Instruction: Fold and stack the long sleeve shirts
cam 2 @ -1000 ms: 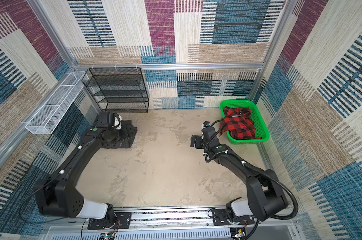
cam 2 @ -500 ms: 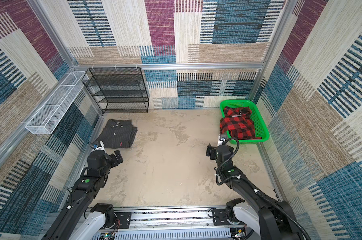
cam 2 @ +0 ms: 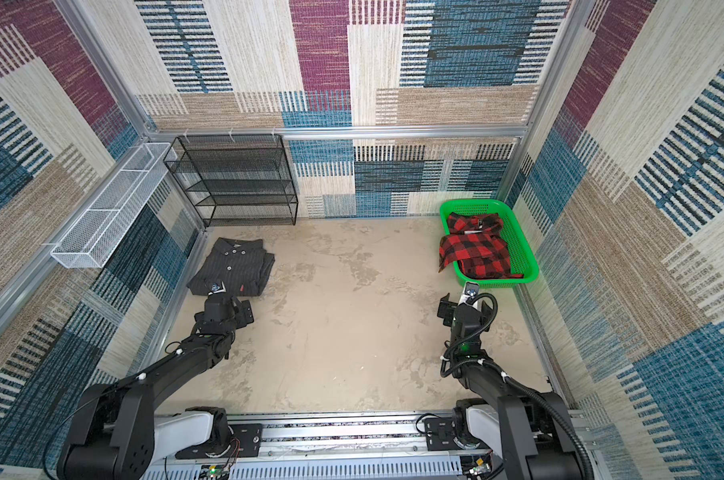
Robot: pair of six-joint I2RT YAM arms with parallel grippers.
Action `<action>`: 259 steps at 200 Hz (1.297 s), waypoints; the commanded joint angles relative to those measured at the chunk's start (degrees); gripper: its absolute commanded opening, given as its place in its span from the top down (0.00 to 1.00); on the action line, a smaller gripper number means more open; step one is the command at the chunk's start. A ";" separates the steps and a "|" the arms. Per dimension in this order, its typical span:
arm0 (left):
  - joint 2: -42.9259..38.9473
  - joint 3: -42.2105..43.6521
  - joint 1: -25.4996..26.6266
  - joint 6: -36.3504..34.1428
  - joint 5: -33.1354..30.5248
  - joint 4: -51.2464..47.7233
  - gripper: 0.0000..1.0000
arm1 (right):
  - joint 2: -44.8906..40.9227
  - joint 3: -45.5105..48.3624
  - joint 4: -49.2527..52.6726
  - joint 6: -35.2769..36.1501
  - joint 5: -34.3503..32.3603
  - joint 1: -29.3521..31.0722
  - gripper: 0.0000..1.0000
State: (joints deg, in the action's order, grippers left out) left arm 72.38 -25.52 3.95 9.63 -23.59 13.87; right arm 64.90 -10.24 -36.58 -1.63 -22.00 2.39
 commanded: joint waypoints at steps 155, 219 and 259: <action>15.13 2.05 -6.14 -7.08 18.08 33.54 0.01 | 23.89 -1.06 -39.78 1.67 17.02 -2.02 0.00; 15.15 1.79 -6.05 -7.08 17.75 33.02 0.01 | 22.92 -1.18 -38.08 1.80 17.05 -2.04 0.00; 15.15 1.53 -6.05 -7.52 18.56 32.64 0.01 | 22.91 -1.41 -37.59 1.98 17.38 -2.03 0.00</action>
State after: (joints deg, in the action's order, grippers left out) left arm 87.37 -23.42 -2.11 3.88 -5.80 46.00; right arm 87.99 -11.49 -71.77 0.43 -4.99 0.40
